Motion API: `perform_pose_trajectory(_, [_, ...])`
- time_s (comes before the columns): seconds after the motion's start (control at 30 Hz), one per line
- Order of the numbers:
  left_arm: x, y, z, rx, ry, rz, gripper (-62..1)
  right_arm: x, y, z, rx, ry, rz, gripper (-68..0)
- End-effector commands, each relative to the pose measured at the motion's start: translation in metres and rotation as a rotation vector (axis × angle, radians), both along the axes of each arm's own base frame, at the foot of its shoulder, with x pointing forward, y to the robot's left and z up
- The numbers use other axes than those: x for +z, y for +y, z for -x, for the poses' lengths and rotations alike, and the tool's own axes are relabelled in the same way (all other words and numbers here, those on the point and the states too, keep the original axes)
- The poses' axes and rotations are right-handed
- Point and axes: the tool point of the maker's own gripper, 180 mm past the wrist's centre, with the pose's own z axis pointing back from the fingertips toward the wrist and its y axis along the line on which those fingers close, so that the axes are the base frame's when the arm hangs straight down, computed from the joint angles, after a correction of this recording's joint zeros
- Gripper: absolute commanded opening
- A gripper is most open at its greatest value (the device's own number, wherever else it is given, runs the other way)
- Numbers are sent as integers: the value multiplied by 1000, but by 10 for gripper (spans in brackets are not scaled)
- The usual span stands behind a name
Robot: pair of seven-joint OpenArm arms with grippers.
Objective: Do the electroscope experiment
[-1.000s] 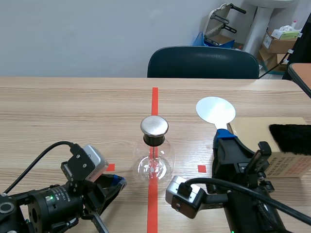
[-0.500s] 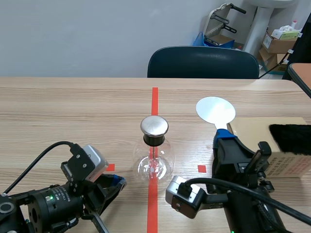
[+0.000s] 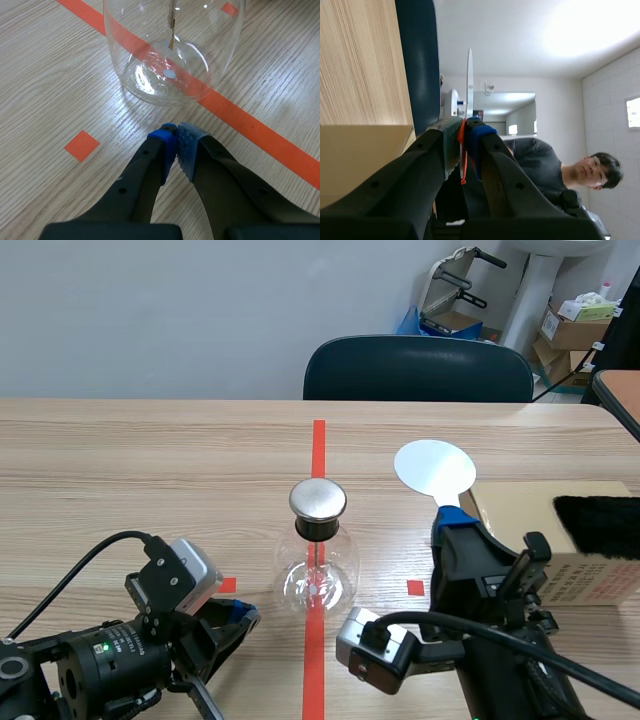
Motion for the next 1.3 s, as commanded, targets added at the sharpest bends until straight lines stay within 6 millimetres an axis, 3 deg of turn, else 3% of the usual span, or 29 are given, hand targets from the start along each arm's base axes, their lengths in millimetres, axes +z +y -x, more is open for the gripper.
perform_pose_trajectory(0.0, [8, -2, -4, 3, -22, 23, -584, 9, 0, -4, 8, -37, -6, -665])
perform_pose_trajectory(0.73, [7, -2, -5, 5, -26, 17, -584, 6, 57, 21, 354, -38, 34, -665])
perform_pose_trajectory(1.27, [8, -1, -5, 6, -27, 16, -584, 6, 61, 24, 379, -38, 37, -665])
